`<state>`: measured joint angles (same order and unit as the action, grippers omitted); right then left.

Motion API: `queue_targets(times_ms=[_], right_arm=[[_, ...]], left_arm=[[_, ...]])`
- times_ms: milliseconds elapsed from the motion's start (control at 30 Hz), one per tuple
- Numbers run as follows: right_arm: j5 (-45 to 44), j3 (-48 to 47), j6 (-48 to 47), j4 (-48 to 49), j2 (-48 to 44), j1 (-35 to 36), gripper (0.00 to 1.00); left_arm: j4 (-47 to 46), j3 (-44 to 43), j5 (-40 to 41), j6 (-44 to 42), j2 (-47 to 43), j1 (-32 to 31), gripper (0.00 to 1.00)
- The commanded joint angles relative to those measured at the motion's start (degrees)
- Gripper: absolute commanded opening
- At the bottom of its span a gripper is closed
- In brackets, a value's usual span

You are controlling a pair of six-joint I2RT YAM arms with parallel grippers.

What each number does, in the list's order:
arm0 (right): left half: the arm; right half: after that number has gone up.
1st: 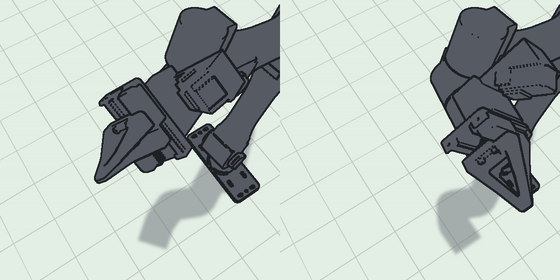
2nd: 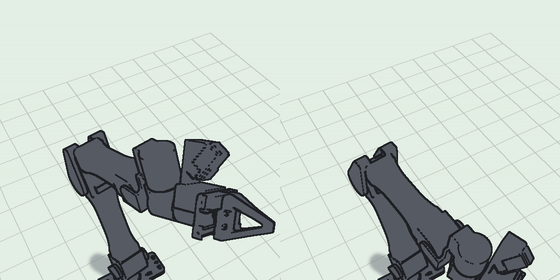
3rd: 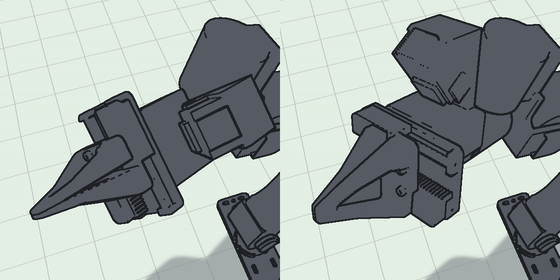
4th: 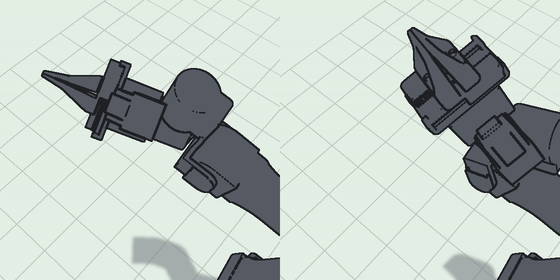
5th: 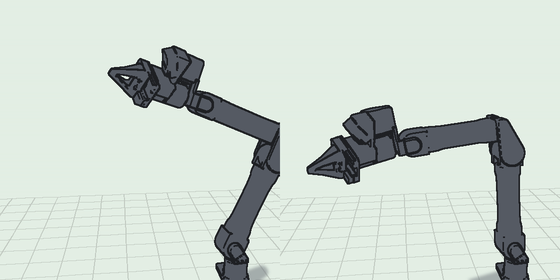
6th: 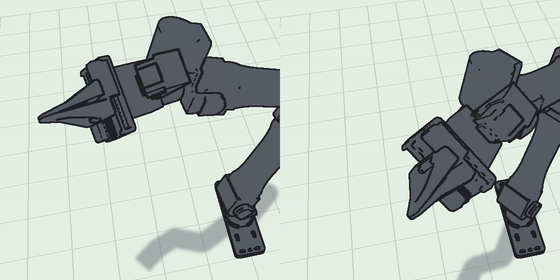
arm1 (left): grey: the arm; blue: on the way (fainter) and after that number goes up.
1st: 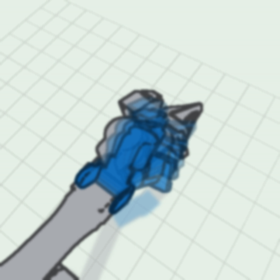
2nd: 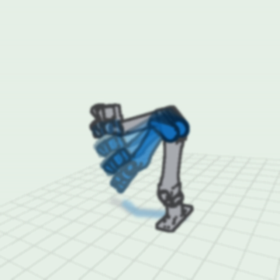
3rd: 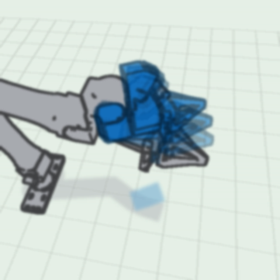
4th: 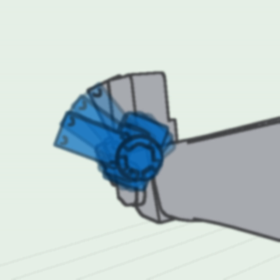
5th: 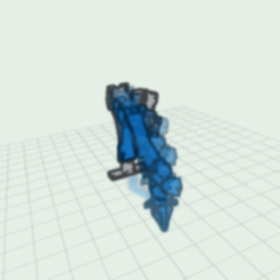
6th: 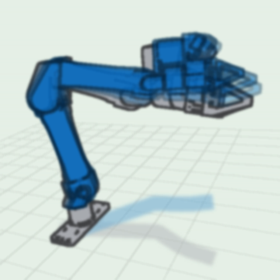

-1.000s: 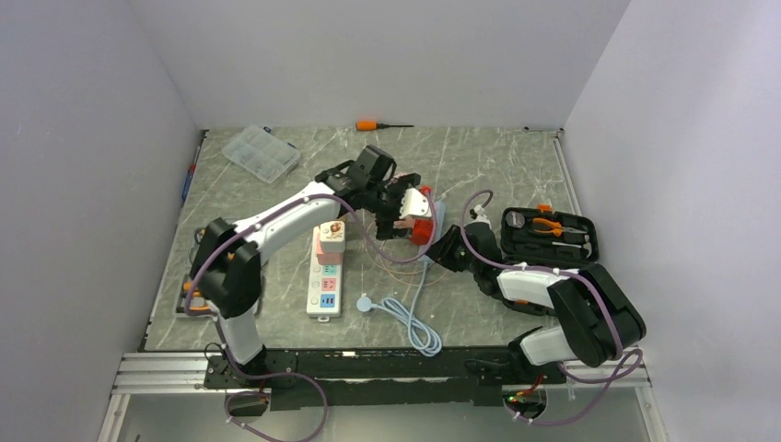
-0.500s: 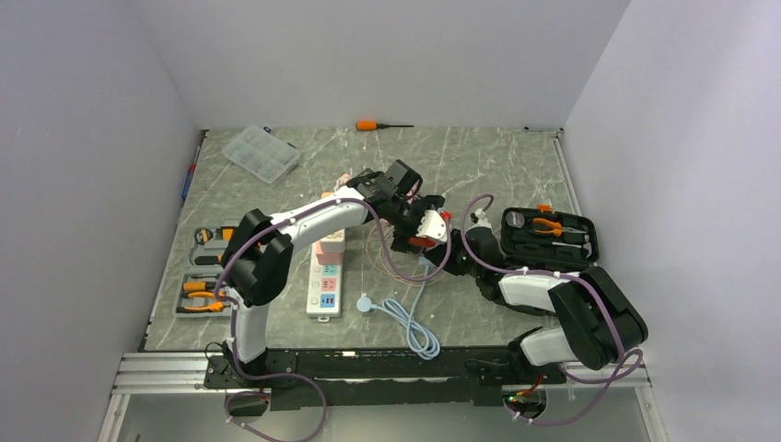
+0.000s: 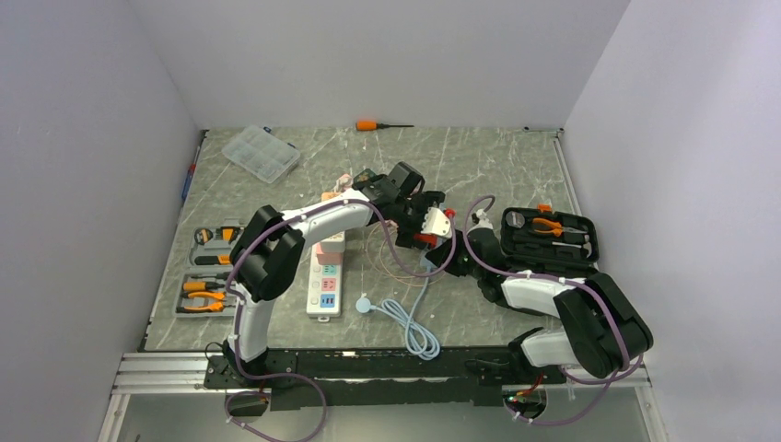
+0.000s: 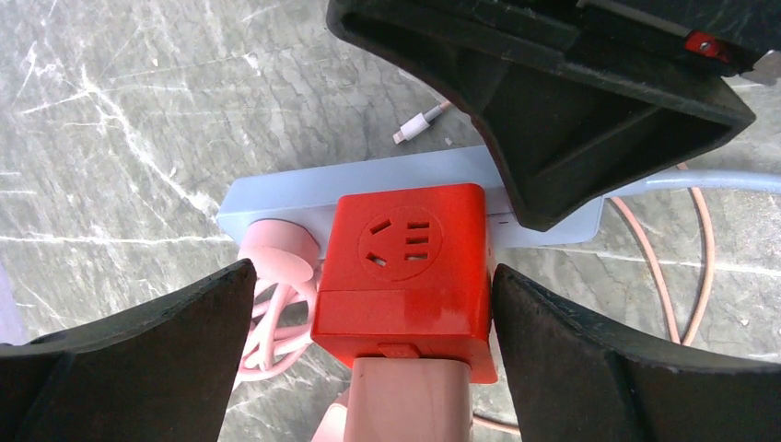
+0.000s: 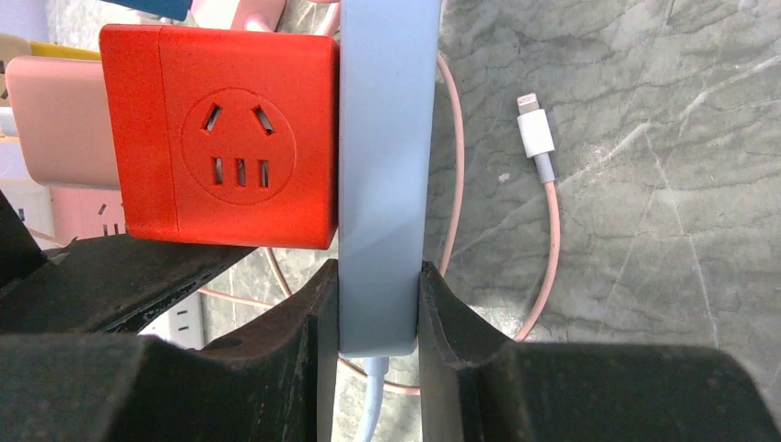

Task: Pull the plug off the socket
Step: Remove the plug from the socket.

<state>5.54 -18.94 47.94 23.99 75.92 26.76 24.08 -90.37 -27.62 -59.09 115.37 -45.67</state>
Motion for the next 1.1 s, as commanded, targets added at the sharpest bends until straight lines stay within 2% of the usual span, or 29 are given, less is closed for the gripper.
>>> queue_targets(times_ms=[0,200,400,600,700,900,1067], right_arm=[[2.90,0.61,-0.56,5.19,-2.27,0.47,0.00],[3.13,0.52,-0.65,5.85,-1.62,0.44,0.00],[3.29,1.16,-0.69,7.19,-1.51,0.48,0.00],[4.38,0.89,-1.01,8.69,-0.05,0.41,0.00],[4.10,0.79,-0.76,8.53,0.09,0.48,0.11],[4.60,0.56,-0.20,9.58,1.33,0.47,0.37],[6.83,-0.61,0.69,11.24,3.86,0.47,0.49]], left_arm=[[-1.93,1.21,1.31,0.83,-0.88,0.08,0.99],[0.64,3.08,1.13,-0.52,-1.90,0.08,0.96],[1.81,0.01,2.17,0.68,0.19,0.04,0.88],[2.79,-3.61,1.78,3.28,2.48,-0.50,0.74],[2.16,-2.71,1.19,3.61,2.30,-0.90,0.63],[-0.01,-0.09,1.11,6.52,0.66,-1.04,0.32],[-0.63,-1.83,0.97,11.31,0.32,-1.09,0.25]])
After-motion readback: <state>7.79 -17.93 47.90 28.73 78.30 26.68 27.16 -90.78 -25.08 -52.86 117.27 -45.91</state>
